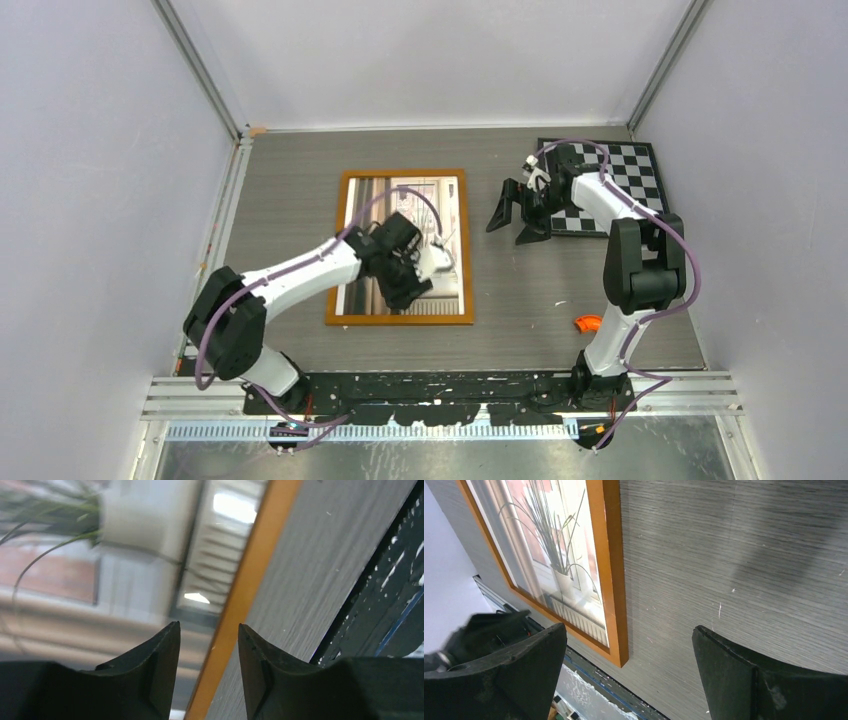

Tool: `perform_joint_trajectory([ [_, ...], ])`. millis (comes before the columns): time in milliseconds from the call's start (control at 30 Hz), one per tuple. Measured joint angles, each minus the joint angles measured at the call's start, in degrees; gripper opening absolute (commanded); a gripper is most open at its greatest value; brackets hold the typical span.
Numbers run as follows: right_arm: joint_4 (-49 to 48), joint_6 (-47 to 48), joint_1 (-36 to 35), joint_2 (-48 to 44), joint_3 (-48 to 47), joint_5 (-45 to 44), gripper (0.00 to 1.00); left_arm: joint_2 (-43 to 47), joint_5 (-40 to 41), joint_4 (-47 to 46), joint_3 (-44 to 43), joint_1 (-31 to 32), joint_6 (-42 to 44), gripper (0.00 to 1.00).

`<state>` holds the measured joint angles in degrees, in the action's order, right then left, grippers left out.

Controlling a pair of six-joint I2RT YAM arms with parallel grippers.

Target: Take the photo out of the frame

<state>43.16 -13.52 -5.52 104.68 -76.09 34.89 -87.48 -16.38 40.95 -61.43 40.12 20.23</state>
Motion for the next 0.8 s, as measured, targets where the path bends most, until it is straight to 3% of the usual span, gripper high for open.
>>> perform_joint_trajectory([
  [200,-0.3,0.0,0.0,0.0,0.2,0.0,1.0,-2.3,6.6,-3.5,4.5,12.5,5.9,0.49],
  [433,-1.7,-0.6,0.0,-0.1,3.3,0.2,1.0,-7.1,11.6,-7.2,4.6,16.7,8.2,0.46],
  [567,-2.6,-1.7,0.0,-0.1,4.8,0.2,1.0,-7.9,12.7,-8.2,4.6,17.6,10.0,0.28],
  [600,-2.9,-2.0,0.0,-0.1,5.1,0.3,1.0,-8.0,12.9,-8.1,4.6,18.1,10.4,0.1],
  [633,-3.4,-2.4,0.0,-0.1,5.4,0.4,1.0,-8.2,12.9,-7.8,4.5,18.5,10.5,0.02],
  [800,-5.8,-4.7,0.0,-0.1,6.6,1.6,1.0,-11.4,13.6,-4.3,-0.2,18.5,8.6,0.0],
])
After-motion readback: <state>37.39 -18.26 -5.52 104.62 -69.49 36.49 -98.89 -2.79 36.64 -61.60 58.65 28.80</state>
